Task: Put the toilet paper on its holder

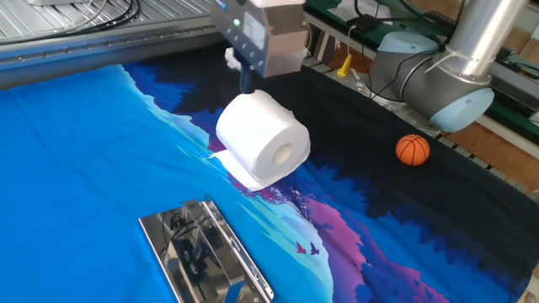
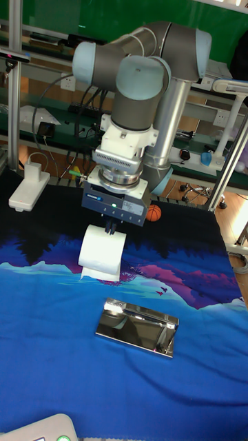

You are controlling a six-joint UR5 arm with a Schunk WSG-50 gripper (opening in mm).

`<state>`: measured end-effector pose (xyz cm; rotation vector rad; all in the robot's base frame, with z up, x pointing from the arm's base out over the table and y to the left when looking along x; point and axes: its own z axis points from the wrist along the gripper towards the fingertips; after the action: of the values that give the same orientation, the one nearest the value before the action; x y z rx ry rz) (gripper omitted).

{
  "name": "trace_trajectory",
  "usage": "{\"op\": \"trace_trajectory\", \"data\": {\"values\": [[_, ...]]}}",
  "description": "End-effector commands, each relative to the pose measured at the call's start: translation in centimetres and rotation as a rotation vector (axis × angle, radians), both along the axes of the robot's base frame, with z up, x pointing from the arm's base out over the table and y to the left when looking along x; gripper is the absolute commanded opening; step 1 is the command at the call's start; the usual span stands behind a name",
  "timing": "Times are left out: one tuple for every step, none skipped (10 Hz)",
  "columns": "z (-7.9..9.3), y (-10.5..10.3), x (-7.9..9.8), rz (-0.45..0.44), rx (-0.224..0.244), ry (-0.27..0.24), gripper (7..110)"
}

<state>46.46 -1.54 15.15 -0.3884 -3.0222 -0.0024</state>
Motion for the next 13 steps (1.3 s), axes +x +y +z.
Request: {"op": "trace_trajectory", "data": {"values": [[1.1, 1.0, -6.3, 0.045, 0.022, 0.085, 7], [0.3, 0.6, -6.9, 0.063, 0.017, 0.073, 7], [-0.5, 0.0, -6.6, 0.067, 0.014, 0.047, 7], [-1.1, -0.3, -5.2, 0.067, 0.014, 0.013, 7], [-1.4, -0.6, -3.0, 0.058, 0.009, -0.031, 7], [-1.7, -0.5, -1.8, 0.042, 0.010, -0.057, 7], [-2.3, 0.2, -1.6, 0.014, 0.022, -0.060, 7], [-2.9, 0.1, -1.5, 0.009, 0.015, -0.056, 7], [-3.4, -0.3, -2.1, 0.012, 0.000, -0.026, 7], [-3.8, -0.2, -3.0, 0.032, 0.003, 0.010, 7], [-3.7, -0.5, -3.8, 0.046, -0.006, 0.043, 7], [-3.8, -0.8, -3.7, 0.044, -0.020, 0.041, 7], [-4.0, -0.8, -3.6, 0.042, -0.020, 0.038, 7]]}}
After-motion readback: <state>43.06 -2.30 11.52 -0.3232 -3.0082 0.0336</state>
